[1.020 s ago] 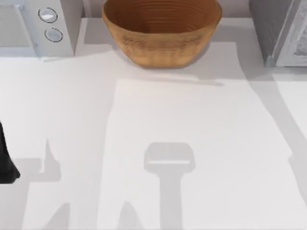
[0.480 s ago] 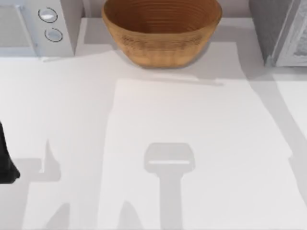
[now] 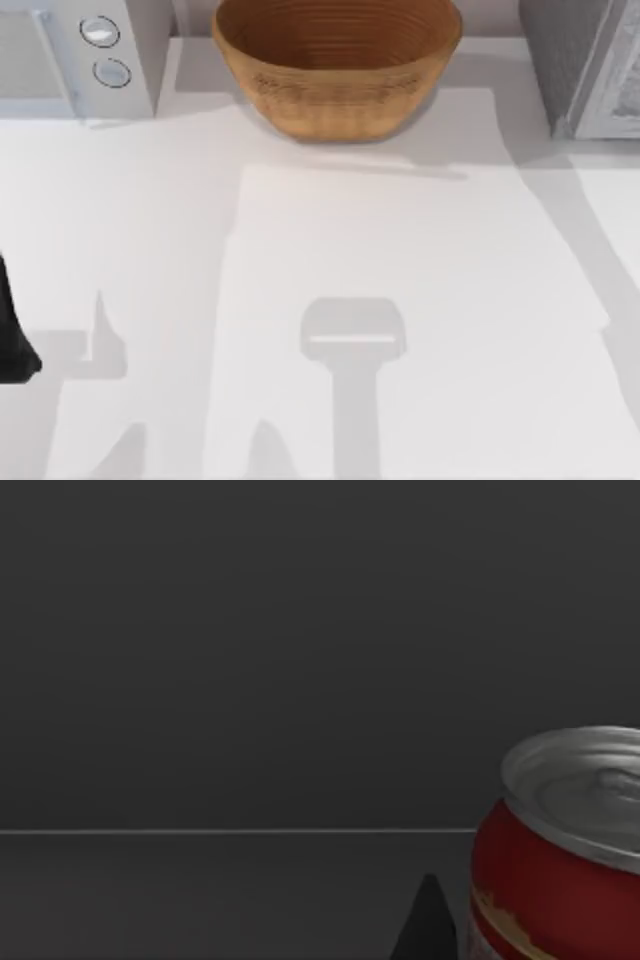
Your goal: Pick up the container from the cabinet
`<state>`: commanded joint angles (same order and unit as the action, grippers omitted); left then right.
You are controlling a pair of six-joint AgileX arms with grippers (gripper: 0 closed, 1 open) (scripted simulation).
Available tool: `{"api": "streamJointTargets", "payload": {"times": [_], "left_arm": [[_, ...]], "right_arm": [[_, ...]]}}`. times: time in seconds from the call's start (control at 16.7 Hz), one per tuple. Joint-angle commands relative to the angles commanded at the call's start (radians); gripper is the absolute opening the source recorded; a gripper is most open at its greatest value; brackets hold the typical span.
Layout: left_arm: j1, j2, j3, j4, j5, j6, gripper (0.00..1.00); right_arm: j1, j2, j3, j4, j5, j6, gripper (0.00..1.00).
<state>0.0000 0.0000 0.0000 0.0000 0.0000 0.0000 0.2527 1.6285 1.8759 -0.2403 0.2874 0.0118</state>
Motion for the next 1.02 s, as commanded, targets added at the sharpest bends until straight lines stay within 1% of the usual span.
{"api": "streamJointTargets", "payload": {"times": [0.42,0.54,0.9,1.02], "left_arm": [[0.0,0.0,0.0,0.0,0.0,0.0,1.0],[0.0,0.0,0.0,0.0,0.0,0.0,1.0],[0.0,0.0,0.0,0.0,0.0,0.0,1.0],[0.0,0.0,0.0,0.0,0.0,0.0,1.0]], "right_arm": [[0.016,-0.017,-0.001,-0.017,0.013,0.002,0.0],[0.06,-0.074,-0.002,-0.073,0.056,0.003,0.0],[0.255,-0.361,-0.014,-0.347,0.248,-0.001,0.0],[0.289,-0.399,-0.016,-0.385,0.281,-0.002,0.0]]}}
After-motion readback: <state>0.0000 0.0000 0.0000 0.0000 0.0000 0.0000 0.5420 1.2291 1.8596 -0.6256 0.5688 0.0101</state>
